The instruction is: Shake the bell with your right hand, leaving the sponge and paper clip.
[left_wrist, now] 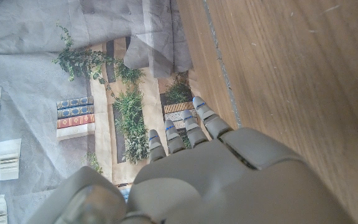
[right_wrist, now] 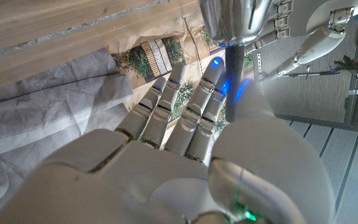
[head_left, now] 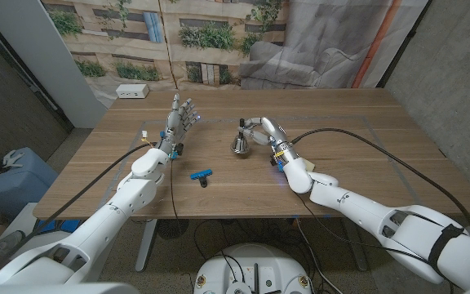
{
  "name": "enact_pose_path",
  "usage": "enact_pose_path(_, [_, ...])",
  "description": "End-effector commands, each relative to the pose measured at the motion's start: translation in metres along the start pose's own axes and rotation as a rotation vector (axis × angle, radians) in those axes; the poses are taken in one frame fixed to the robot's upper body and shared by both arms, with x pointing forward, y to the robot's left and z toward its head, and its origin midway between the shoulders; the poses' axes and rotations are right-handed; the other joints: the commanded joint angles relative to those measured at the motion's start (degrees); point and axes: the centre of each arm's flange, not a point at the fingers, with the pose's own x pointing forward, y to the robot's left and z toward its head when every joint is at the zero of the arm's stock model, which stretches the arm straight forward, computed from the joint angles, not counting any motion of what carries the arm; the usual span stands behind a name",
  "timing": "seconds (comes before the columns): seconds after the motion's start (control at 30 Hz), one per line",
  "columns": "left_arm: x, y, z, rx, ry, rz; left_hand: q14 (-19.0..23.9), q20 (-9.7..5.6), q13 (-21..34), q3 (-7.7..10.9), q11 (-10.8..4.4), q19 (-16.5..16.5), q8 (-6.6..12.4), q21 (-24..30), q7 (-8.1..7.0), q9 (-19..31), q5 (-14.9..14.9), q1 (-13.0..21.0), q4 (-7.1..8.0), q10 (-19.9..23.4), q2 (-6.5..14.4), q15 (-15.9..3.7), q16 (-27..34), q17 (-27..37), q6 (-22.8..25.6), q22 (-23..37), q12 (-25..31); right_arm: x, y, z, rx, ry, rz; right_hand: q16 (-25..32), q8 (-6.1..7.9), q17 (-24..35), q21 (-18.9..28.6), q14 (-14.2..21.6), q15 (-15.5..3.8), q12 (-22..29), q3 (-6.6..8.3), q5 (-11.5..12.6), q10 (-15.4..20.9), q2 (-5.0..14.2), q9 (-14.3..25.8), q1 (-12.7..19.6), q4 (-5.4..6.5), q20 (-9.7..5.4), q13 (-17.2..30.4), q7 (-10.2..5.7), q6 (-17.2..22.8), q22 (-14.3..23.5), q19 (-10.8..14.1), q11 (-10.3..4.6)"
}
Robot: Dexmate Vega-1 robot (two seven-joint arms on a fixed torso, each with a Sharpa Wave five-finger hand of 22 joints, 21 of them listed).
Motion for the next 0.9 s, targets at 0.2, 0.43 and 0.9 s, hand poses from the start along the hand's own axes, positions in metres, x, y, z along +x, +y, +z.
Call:
enact_pose_path(0.2, [0.000,0.000,0.000,0.000,0.000,0.000,0.5,0.04,0.3,0.01,-0.41,0.4,0.33,0.4,-0.35,0.3,0.4,0.2,0.39,0.2,0.4,-5.63,0.3,0.3,0.0,0.3,0.3,0.003,-0.016,0.006,-0.011,-0.006,-0.040,0.5,-0.65,0.8,0.1,-0.2,-8.52,-0.8,-0.17,-0.4,-0.2,-1.04,0.5,3.1,-0.72,-3.18,0.0,-1.32,1.0,0.1,0.3,-0.06])
enact_pose_path(0.43, [0.000,0.000,0.000,0.000,0.000,0.000,0.5,0.08,0.3,0.00,-0.43,0.4,0.33,0.4,-0.35,0.3,0.4,0.2,0.39,0.1,0.4,-5.62,0.3,0.3,0.0,0.3,0.3,0.005,-0.023,0.009,-0.022,-0.012,-0.069,0.8,-0.81,1.2,0.1,-0.4,-8.45,-1.1,-0.37,-0.5,-0.2,-1.46,0.6,4.5,-0.65,-3.12,0.0,-1.32,1.0,0.1,0.3,-0.11])
enact_pose_path(0.9, [0.000,0.000,0.000,0.000,0.000,0.000,0.5,0.05,0.3,0.01,-0.45,0.4,0.32,0.4,-0.35,0.3,0.4,0.2,0.39,0.2,0.4,-5.64,0.3,0.3,0.0,0.3,0.3,0.008,-0.035,0.012,-0.116,-0.048,-0.102,1.1,-0.94,1.6,0.1,-0.3,-8.38,-1.4,-0.60,-0.6,0.0,-1.28,0.7,5.4,-0.17,-3.27,0.1,-1.25,1.1,0.1,0.2,-0.12])
